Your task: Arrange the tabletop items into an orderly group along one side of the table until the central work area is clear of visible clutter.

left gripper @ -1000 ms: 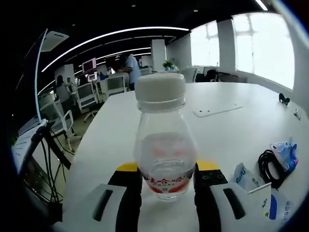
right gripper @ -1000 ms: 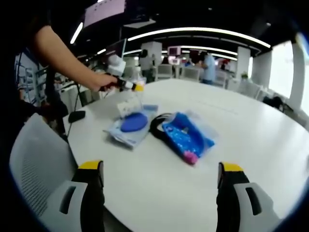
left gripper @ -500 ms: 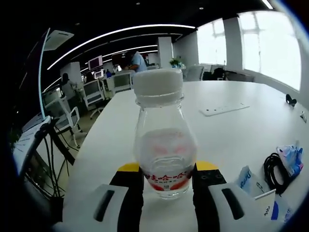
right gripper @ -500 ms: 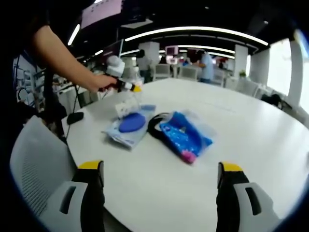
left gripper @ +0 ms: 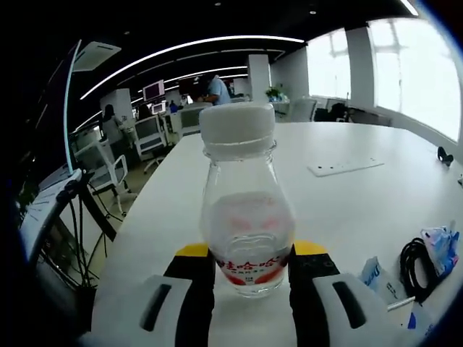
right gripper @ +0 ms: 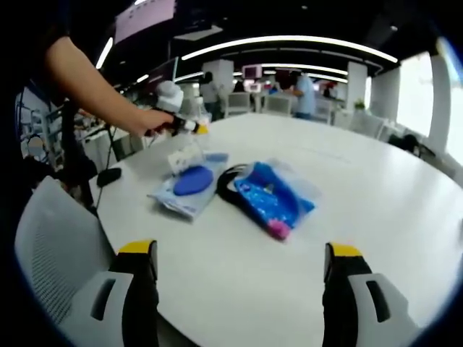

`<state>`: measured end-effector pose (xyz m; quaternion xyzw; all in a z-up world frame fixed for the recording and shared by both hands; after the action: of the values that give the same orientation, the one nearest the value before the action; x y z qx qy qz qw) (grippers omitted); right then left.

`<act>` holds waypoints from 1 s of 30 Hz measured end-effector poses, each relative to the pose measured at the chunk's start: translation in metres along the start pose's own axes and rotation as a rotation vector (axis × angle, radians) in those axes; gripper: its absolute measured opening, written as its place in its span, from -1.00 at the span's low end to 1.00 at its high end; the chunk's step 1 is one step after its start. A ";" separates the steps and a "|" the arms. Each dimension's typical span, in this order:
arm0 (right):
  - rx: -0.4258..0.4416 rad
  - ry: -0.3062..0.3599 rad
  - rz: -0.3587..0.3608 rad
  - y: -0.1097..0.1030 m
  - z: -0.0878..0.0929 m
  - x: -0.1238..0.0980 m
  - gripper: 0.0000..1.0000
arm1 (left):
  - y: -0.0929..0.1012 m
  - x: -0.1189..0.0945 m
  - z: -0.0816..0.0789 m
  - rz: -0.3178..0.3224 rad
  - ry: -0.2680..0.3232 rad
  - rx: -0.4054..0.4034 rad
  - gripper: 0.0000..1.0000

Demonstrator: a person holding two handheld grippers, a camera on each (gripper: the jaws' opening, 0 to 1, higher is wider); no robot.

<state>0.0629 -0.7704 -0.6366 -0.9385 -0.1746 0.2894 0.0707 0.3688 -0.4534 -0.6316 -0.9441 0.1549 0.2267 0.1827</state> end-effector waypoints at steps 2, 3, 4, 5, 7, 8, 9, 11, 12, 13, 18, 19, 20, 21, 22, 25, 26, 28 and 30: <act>-0.001 -0.001 0.000 0.000 0.000 0.000 0.86 | 0.000 0.000 0.000 -0.001 -0.001 -0.006 -0.22; 0.000 -0.001 0.000 0.000 0.000 0.000 0.85 | 0.000 0.000 0.000 -0.001 -0.002 -0.006 -0.22; 0.001 -0.004 0.000 0.000 0.001 0.000 0.85 | 0.000 0.000 0.000 0.000 -0.005 -0.009 -0.21; 0.001 -0.006 0.000 0.000 0.001 0.000 0.84 | 0.001 0.000 0.001 0.014 -0.001 -0.021 -0.15; 0.003 -0.005 -0.001 0.000 0.000 0.000 0.83 | 0.002 -0.002 0.004 0.022 -0.015 -0.022 -0.06; 0.005 -0.001 -0.002 0.000 0.000 0.000 0.82 | 0.002 -0.004 0.005 0.024 -0.014 -0.020 -0.03; 0.006 0.000 -0.001 0.000 0.000 -0.001 0.81 | 0.000 -0.007 0.006 0.026 -0.011 -0.022 -0.04; 0.010 0.000 0.000 0.001 -0.001 -0.001 0.80 | -0.001 -0.012 0.006 0.025 -0.010 -0.026 -0.07; 0.010 0.001 -0.002 0.000 -0.001 -0.001 0.80 | -0.001 -0.014 0.007 0.027 -0.013 -0.031 -0.08; 0.008 0.002 -0.010 -0.001 -0.001 -0.001 0.80 | -0.002 -0.016 0.008 0.031 -0.016 -0.036 -0.08; -0.001 0.002 -0.022 -0.004 -0.001 -0.001 0.80 | -0.002 -0.025 0.007 0.038 -0.012 -0.023 -0.11; 0.000 0.004 -0.022 -0.003 -0.001 -0.001 0.80 | -0.002 -0.028 0.006 0.039 -0.010 -0.023 -0.11; 0.003 0.007 -0.021 -0.003 -0.002 -0.002 0.80 | -0.001 -0.029 0.005 0.039 -0.007 -0.021 -0.12; 0.006 0.009 -0.020 -0.003 -0.002 -0.002 0.80 | 0.001 -0.031 0.004 0.042 -0.005 -0.017 -0.12; 0.009 0.013 -0.022 -0.003 -0.003 -0.002 0.80 | 0.003 -0.033 0.003 0.047 -0.003 -0.014 -0.13; 0.006 0.018 -0.025 -0.003 -0.003 -0.002 0.80 | 0.009 -0.040 0.001 0.062 0.002 0.017 -0.15; 0.006 0.020 -0.024 -0.003 -0.004 -0.002 0.80 | 0.010 -0.041 0.000 0.067 0.002 0.026 -0.16; 0.008 0.026 -0.021 -0.002 -0.005 -0.003 0.80 | 0.011 -0.045 -0.003 0.068 0.006 0.044 -0.17; 0.012 0.038 -0.024 -0.002 -0.006 -0.004 0.80 | 0.012 -0.050 -0.006 0.073 0.006 0.043 -0.17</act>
<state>0.0629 -0.7696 -0.6290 -0.9412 -0.1827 0.2716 0.0832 0.3238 -0.4557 -0.6058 -0.9343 0.1946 0.2271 0.1939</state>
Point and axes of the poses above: the point that each gripper's makers call its tool centre point, and the gripper's own axes: x roughly forward along the fingers, y roughly to its right, z roughly out of its underside, the point moved 7 cm from there along -x, roughly backward along the fingers, and after that the axes turned 14 degrees about x, right-handed, at the moved point
